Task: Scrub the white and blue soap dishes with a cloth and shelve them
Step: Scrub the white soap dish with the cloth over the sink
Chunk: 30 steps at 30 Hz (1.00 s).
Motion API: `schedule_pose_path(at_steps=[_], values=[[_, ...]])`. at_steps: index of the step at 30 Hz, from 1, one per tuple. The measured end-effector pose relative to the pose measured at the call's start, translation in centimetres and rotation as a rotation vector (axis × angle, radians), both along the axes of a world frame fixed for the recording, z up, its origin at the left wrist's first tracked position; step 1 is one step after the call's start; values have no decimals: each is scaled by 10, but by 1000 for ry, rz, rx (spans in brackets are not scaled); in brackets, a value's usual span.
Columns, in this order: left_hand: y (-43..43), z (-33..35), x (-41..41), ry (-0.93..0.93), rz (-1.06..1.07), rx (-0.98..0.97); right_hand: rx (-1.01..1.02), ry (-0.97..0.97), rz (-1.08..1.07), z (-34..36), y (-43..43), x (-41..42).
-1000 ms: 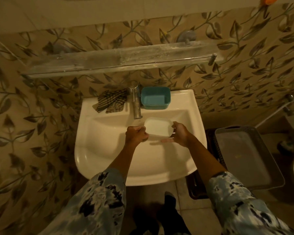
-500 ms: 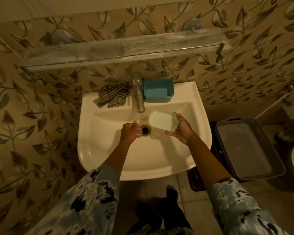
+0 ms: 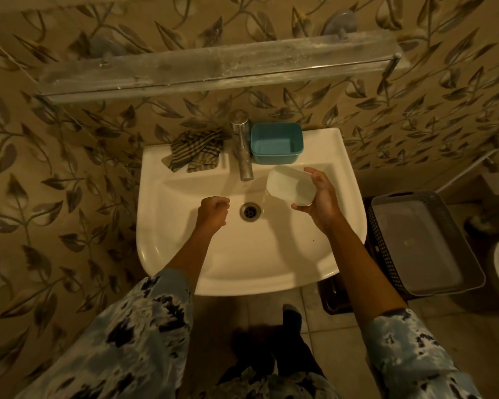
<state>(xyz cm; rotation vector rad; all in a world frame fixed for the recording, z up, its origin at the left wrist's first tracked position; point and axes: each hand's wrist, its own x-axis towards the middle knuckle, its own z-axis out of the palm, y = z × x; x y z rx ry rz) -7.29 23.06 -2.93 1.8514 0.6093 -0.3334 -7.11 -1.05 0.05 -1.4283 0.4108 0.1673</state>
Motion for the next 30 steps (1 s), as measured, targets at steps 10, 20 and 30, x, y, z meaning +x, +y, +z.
schedule_pose_path(at_steps=[10, 20, 30], values=[[8, 0, -3, -77, -31, -17, -109, -43, -129, 21, 2, -7], [-3, -3, -1, -89, -52, 0, -363, -187, -78, 33, 13, -6], [-7, -2, -1, -92, -83, 40, -476, -365, 4, 58, 15, -11]])
